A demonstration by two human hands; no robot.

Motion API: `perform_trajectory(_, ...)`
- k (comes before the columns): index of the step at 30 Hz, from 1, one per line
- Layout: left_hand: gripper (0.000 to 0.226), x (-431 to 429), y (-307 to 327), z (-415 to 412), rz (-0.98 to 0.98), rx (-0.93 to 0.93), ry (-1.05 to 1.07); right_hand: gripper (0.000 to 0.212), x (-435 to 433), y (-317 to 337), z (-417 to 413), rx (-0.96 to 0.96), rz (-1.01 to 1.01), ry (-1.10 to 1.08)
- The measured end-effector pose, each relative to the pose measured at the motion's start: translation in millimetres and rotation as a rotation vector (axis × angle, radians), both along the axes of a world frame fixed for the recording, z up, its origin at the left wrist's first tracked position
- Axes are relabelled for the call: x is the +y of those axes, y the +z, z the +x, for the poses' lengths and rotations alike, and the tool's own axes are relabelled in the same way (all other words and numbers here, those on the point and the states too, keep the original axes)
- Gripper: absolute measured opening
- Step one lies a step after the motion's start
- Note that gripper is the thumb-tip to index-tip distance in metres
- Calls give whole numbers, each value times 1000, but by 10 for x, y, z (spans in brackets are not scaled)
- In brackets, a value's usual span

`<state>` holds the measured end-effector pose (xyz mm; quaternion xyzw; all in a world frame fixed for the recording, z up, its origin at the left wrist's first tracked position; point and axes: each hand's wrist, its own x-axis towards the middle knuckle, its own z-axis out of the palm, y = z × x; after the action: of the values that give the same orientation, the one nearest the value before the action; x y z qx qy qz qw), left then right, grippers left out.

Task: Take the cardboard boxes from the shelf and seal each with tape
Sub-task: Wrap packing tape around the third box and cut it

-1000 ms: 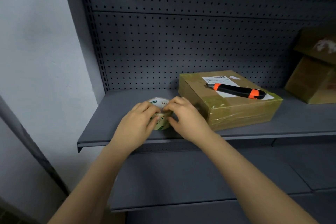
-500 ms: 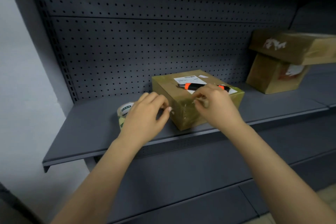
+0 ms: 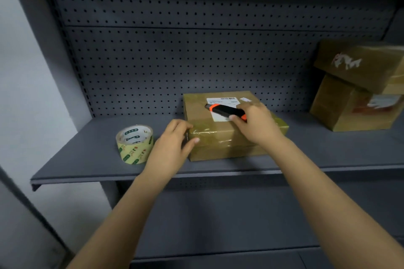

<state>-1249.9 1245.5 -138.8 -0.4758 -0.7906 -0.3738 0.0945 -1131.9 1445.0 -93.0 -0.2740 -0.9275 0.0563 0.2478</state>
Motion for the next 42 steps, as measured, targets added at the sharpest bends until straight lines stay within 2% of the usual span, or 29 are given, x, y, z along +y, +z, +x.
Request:
perform_trajectory(4,35,176,42,135,-2,-22,-13,39,-25,4,73,210,-88,28)
perform_trajectory(13,17,-314,147,24,81,303,230,37,-777,53,3,377,-154,228)
perform_trajectory(18,32,-682,99,-160,61,289,231,37,-1323,-128,-241,311,-191,192)
perform_trajectory(21,30,-834,85,-313,64,295,185,46,-1503,-249,-402,249,-261,126)
perform_trajectory(26,28,-984,26,-568,44,318,82,49,-1622,-372,-528,222,-233,-125)
perform_trajectory(32,31,-1026,-80,-771,44,268,-35,37,-1732,-441,-567,139,-179,-208)
perform_trajectory(37,30,-990,-143,-805,81,247,-79,35,-1806,-461,-507,87,-89,-226)
perform_trajectory(40,28,-971,-172,-838,95,264,-70,35,-1828,-452,-524,152,-115,-273)
perform_trajectory(42,28,-954,-186,-860,86,286,-56,23,-1834,-438,-563,169,-179,-278)
